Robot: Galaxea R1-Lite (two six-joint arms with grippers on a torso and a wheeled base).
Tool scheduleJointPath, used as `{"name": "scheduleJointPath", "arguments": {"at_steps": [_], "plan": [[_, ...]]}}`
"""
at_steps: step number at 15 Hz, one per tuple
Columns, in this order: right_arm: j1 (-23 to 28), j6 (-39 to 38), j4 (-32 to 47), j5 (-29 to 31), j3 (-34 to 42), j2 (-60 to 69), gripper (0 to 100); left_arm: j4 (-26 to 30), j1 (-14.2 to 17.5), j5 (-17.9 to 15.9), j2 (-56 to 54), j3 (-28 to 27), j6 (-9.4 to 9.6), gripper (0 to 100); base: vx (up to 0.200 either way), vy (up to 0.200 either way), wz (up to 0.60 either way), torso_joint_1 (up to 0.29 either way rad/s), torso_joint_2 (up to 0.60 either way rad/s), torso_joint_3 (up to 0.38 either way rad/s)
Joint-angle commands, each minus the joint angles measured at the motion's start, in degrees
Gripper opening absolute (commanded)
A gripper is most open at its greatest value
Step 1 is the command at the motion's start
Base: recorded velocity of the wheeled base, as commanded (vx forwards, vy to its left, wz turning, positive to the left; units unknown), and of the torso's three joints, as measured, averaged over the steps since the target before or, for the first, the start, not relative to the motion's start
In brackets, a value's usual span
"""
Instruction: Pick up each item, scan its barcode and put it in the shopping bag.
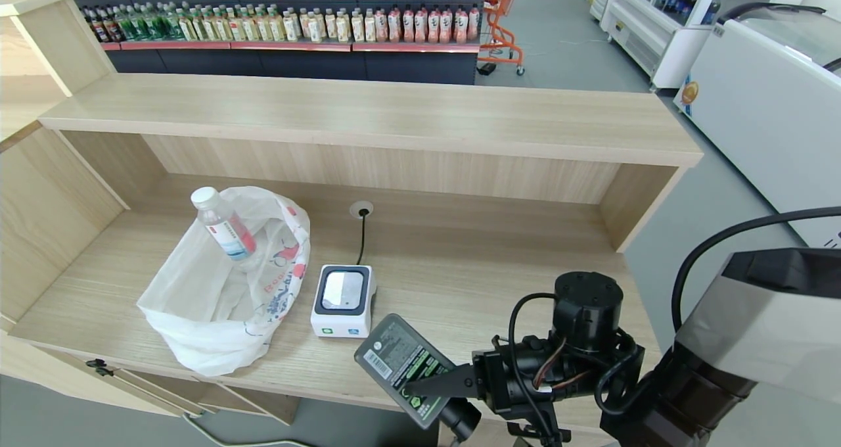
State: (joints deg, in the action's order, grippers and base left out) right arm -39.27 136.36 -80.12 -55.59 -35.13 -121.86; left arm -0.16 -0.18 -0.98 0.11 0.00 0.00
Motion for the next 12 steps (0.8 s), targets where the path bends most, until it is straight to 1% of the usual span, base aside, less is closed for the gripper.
{"name": "scheduleJointPath", "arguments": {"at_steps": [1, 7, 8, 9, 10, 11, 12], "plan": [[-0.02, 0.04, 0.05, -0.05, -0.02, -0.14, 0, -0.02, 0.01, -0.08, -0.02, 0.00, 0.00, 100, 0.000, 0.000, 0.00, 0.000, 0.00, 0.000], [-0.02, -0.31, 0.49, -0.05, 0.06, 0.04, 0, -0.02, 0.01, -0.08, -0.02, 0.00, 0.00, 100, 0.000, 0.000, 0.00, 0.000, 0.00, 0.000], [-0.02, -1.63, 0.75, -0.05, -0.20, 0.57, 0, -0.02, 0.01, 0.01, -0.02, 0.00, 0.00, 100, 0.000, 0.000, 0.00, 0.000, 0.00, 0.000], [0.24, -3.56, 0.75, -0.05, -0.20, 1.71, 0, -0.02, 0.01, 0.01, -0.02, 0.00, 0.00, 100, 0.000, 0.000, 0.00, 0.000, 0.00, 0.000], [0.95, -7.25, 1.63, 0.22, 1.12, 6.37, 0, -0.02, 0.01, 0.01, -0.02, 0.00, 0.00, 100, 0.000, 0.000, 0.00, 0.000, 0.00, 0.000], [2.00, -11.03, 2.77, 2.68, 2.35, 10.85, 0, -0.02, 0.01, 0.01, -0.02, 0.00, 0.00, 100, 0.000, 0.000, 0.00, 0.000, 0.00, 0.000], [4.55, -15.25, 3.21, 4.88, 3.23, 13.75, 0, -0.02, 0.01, 0.01, -0.02, 0.00, -0.09, 100, 0.000, 0.000, 0.00, 0.000, 0.00, 0.000]]}}
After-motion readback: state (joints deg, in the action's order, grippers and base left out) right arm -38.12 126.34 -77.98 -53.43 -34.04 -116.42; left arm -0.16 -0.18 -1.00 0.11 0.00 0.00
